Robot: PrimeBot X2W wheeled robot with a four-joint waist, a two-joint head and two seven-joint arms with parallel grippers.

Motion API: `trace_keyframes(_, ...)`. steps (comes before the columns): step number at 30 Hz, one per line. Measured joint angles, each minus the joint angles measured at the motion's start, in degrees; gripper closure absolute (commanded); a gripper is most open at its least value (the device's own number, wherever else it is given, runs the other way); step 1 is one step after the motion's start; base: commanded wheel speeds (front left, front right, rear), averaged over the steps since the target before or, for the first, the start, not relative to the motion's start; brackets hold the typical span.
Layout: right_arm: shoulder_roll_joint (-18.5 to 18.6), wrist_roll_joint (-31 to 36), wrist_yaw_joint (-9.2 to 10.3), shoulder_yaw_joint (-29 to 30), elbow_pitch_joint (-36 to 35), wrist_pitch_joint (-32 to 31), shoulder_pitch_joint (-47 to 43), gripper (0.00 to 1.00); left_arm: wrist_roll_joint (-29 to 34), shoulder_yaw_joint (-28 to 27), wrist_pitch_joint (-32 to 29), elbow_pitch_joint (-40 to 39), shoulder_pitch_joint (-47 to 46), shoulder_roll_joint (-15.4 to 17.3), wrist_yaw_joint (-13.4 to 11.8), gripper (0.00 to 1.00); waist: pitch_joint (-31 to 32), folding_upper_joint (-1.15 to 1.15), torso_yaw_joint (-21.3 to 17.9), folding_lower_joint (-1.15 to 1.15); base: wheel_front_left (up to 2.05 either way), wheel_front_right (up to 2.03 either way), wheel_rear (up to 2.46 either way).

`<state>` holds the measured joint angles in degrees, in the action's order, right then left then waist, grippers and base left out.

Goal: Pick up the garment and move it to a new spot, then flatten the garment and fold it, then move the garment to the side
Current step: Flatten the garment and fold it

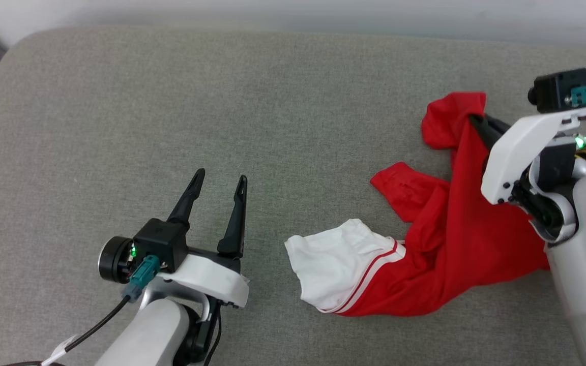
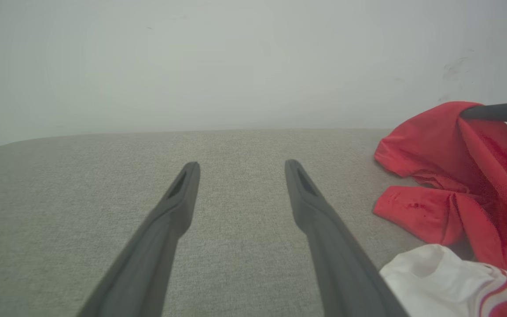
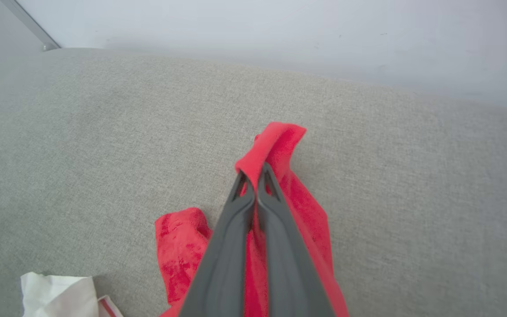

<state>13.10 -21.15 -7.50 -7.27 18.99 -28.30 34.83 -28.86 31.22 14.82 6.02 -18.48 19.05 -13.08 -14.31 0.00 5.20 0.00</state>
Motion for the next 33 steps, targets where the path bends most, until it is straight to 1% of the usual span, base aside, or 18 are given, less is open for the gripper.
trace_keyframes(4,-0.3,-0.8,0.00,-1.4,5.1,4.9,5.6,1.00,0.7,0.4,0.1,0.1,-1.9,-1.0,0.8,0.00,-2.1,0.00,0.7,0.00,0.00,0.00,0.00)
trace_keyframes(6,-0.5,-1.1,0.00,-3.0,8.7,6.9,7.8,1.00,1.0,0.6,0.1,0.4,-2.7,-1.5,1.3,0.00,-3.4,0.00,1.1,0.00,0.00,0.00,0.00)
trace_keyframes(10,-1.0,-2.0,0.00,-6.1,17.1,10.7,9.4,1.00,1.5,0.7,0.1,1.4,-3.3,-2.3,1.8,0.00,-5.3,0.00,2.1,0.01,0.00,0.00,0.00)
trace_keyframes(11,-1.1,-2.3,0.00,-6.6,19.4,11.6,9.4,0.65,1.5,0.7,0.1,1.6,-3.3,-2.6,1.9,0.00,-5.6,0.00,2.3,0.00,0.00,0.00,0.00)
trace_keyframes(12,-1.2,-2.4,0.00,-7.3,21.5,12.3,9.5,0.10,1.6,0.7,0.1,1.8,-3.4,-2.8,2.0,0.00,-5.7,0.00,2.4,0.01,0.00,0.00,0.00)
trace_keyframes(13,-1.2,-2.8,0.00,-7.9,23.4,13.1,9.5,0.00,1.7,0.7,0.1,2.2,-3.5,-2.9,2.3,0.00,-5.8,0.00,2.6,0.01,0.00,0.00,0.00)
trace_keyframes(16,-1.4,-4.2,-0.03,-9.7,27.2,16.0,9.6,0.00,1.9,0.3,0.1,2.8,-3.8,-3.3,2.5,0.00,-5.3,0.00,2.5,0.01,0.00,0.00,0.00)
trace_keyframes(20,-0.9,-5.2,-0.02,-11.6,28.1,22.5,9.9,0.00,2.1,-0.5,0.1,3.4,-3.5,-3.2,2.7,0.00,-3.9,0.00,1.8,0.01,0.00,0.00,0.00)
trace_keyframes(22,-0.3,-5.5,0.00,-12.3,27.4,25.9,9.8,0.00,2.1,-1.1,0.2,3.5,-2.6,-3.0,2.6,0.00,-2.8,0.00,1.3,0.00,0.00,0.00,0.00)
trace_keyframes(23,0.4,-5.7,-0.01,-12.5,26.1,29.3,9.5,0.00,2.1,-1.7,0.2,3.6,-1.7,-2.7,2.5,0.00,-1.6,0.00,0.8,0.00,0.00,0.00,0.00)
trace_keyframes(26,1.6,-5.6,0.00,-12.2,23.9,33.2,7.3,0.00,2.0,-2.3,0.2,3.6,-0.2,-2.3,2.2,0.00,0.5,0.00,-0.1,0.00,0.00,0.00,0.00)
trace_keyframes(29,2.6,-4.6,-0.01,-11.1,21.3,36.0,3.9,0.00,1.8,-2.9,0.2,3.7,1.5,-1.6,1.7,0.00,2.7,0.00,-1.1,0.00,0.00,0.00,0.00)
trace_keyframes(32,3.2,-3.4,-0.01,-8.8,17.8,37.3,-0.5,0.00,1.1,-3.4,0.0,3.6,3.1,-1.2,1.3,0.00,4.9,0.00,-2.0,0.00,0.00,0.00,0.00)
trace_keyframes(33,3.2,-3.4,-0.01,-8.8,17.8,37.3,-0.5,0.00,1.1,-3.4,0.0,3.6,3.1,-1.2,1.3,0.00,4.9,0.00,-2.0,0.00,0.00,0.00,0.00)
